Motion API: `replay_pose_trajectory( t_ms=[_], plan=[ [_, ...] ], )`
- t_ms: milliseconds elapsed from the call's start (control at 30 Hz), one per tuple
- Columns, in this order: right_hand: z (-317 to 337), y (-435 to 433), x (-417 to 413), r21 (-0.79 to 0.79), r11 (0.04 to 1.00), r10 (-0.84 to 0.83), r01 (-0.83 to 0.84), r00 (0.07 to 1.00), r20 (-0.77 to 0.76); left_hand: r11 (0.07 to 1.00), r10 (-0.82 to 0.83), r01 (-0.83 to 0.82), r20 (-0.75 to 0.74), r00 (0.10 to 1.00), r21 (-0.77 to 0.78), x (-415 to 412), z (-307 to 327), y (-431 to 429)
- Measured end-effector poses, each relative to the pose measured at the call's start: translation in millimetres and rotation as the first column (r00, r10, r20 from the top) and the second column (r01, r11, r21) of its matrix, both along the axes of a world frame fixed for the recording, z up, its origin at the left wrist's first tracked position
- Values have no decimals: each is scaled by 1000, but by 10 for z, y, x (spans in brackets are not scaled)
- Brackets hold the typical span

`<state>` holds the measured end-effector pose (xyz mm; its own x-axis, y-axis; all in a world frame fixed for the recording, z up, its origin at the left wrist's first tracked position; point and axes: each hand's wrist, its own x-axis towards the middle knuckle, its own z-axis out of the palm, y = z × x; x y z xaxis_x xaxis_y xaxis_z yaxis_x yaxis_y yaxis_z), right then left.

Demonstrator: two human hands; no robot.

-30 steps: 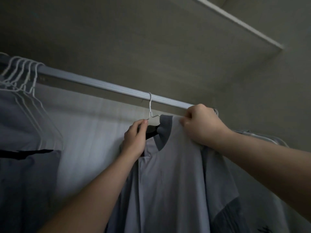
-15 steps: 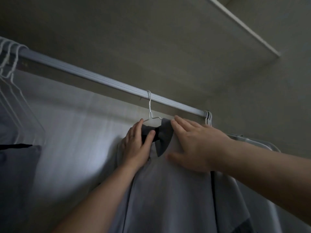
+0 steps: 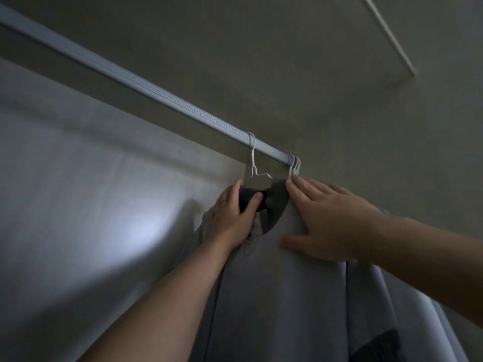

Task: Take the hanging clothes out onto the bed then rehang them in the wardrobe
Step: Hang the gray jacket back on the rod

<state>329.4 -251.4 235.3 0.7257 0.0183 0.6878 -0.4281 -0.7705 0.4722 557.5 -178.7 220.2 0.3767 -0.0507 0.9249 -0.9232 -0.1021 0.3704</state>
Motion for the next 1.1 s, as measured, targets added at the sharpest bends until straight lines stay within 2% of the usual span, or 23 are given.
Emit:
replay_pose_trajectory(
  t_ms=[133,267,433,700,933,1100],
  plan=[
    [1,-302,-53,-35,995,-91,90,996,0,990,-141,141,-64,988,3,-36,49,-433],
    [-23,-531,-70,-81,981,-177,177,984,6,984,-178,179,-88,980,6,-12,24,-829],
    [-101,-705,12,-182,958,-208,220,975,82,938,-331,322,-53,942,-128,7,8,-1128],
    [-151,-779,46,-220,958,-158,186,978,135,950,-296,288,-54,954,-118,47,-12,-1174],
    [-230,-749,-154,-142,982,-108,123,988,111,975,-220,218,-92,971,-38,-132,-160,-1013],
    [-414,-728,-662,-84,994,-55,64,993,100,990,-139,138,-82,987,-24,-662,-387,-838]
  ],
)
